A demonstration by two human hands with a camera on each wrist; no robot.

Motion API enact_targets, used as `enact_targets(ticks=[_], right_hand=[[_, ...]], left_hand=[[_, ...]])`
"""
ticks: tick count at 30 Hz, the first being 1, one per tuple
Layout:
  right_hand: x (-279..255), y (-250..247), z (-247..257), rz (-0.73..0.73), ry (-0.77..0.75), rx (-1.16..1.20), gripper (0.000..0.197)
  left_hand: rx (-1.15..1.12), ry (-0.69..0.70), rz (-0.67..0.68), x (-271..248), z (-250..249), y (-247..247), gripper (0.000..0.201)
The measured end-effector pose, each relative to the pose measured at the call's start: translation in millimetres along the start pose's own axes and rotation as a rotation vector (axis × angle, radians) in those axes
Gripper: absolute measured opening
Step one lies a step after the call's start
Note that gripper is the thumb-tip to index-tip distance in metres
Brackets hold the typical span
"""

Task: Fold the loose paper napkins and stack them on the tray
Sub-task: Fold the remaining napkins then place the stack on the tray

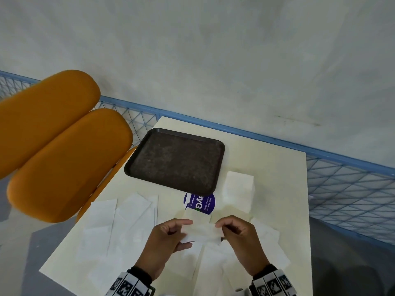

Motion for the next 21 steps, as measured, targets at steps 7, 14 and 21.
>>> enact_targets(ticks=[7,14,21], right_hand=[[5.8,2.1,-8.0,0.044,0.008,-0.08,0.012],[40.1,-30.2,-30.9,-0.261,0.072,0.028,0.019],[102.8,-85.2,-57.5,-0.573,0.212,0.038,0.014]], left_hand=[[0.033,-0.03,0.058,5.6,5.7,6.8,0.024],[-0.017,-0.035,-0.114,10.1,22.6,-12.9,0.016],[0.168,-0.192,-0.181,8.9,82.9,-68.8,0.011]])
Point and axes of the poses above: each hand's wrist, its own x-axis towards the middle knuckle, its own y-axis out of the palm, z = x × y, the point moved 3 cm from there along x, towards the middle knuckle, and after that the axes turned 2 degrees about -z, right-handed, at the moved point
